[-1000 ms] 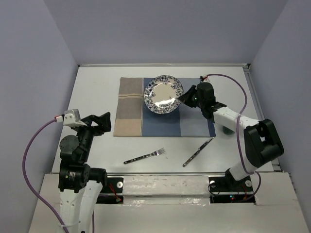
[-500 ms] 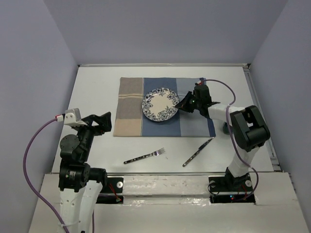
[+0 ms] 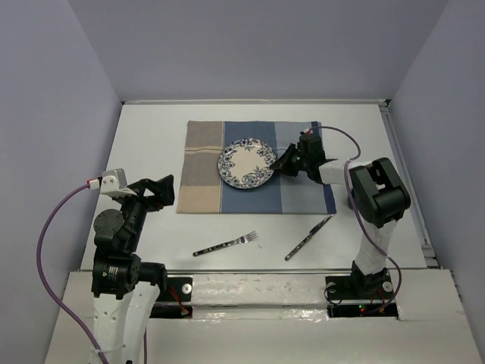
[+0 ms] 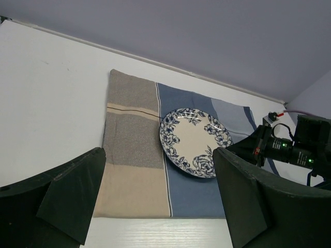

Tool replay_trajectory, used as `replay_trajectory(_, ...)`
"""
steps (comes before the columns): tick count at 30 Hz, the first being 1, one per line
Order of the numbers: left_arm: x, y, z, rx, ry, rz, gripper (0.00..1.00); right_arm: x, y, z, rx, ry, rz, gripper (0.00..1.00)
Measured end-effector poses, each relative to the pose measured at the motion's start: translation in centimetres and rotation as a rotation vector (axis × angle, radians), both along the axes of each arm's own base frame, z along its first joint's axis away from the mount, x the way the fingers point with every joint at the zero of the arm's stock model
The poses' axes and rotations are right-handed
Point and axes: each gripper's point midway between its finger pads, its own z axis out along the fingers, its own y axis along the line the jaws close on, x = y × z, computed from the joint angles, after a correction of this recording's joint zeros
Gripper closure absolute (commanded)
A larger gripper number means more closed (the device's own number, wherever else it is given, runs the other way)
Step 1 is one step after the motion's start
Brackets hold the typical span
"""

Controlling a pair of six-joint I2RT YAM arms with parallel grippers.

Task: Set the dinner table for one person

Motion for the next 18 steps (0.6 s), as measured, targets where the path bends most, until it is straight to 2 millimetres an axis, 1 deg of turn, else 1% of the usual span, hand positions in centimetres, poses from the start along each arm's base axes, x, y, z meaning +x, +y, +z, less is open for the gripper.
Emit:
replay_trajectory(1, 0.0, 0.0, 0.0, 0.000, 0.000, -0.001, 0.05, -0.1, 0.0, -0.2, 0.001, 0.007, 0.001, 0.84)
replay_trajectory(2, 0.0, 0.0, 0.0, 0.000, 0.000, -0.001, 0.05, -0.1, 0.1, -0.3, 0.005, 0.013, 0.003, 0.71)
replay_trajectory(6, 0.0, 0.0, 0.0, 0.000, 0.000, -0.002, 0.05, 0.0, 0.1, 0.0, 0.000, -0.002, 0.015, 0.40)
replay_trajectory(8, 0.0, 0.0, 0.0, 0.000, 0.000, -0.002, 0.05, -0.1, 0.0, 0.0, -0.021, -0.010, 0.028, 0.36)
replay_trajectory(10, 0.0, 0.0, 0.0, 0.000, 0.000, -0.002, 0.04, -0.3, -0.2, 0.4, -0.034, -0.016, 0.030, 0.35)
replay_trajectory(12, 0.0, 0.0, 0.0, 0.000, -0.001, -0.003, 0.04, -0.4, -0.6, 1.4, -0.058, -0.038, 0.032, 0.35)
replay_trajectory(14, 0.0, 0.0, 0.0, 0.000, -0.002, -0.003, 0.04, -0.5, -1.3, 3.0, -0.089, -0.074, 0.021, 0.36)
replay_trajectory(16, -0.2, -0.2, 0.1, -0.001, -0.008, -0.009, 0.04, -0.5, -2.2, 6.0, -0.112, -0.139, 0.002, 0.38)
replay_trajectory(18, -0.3, -0.4, 0.3, -0.001, -0.017, -0.020, 0.03, -0.4, -3.7, 9.0, -0.126, -0.214, -0.033, 0.39)
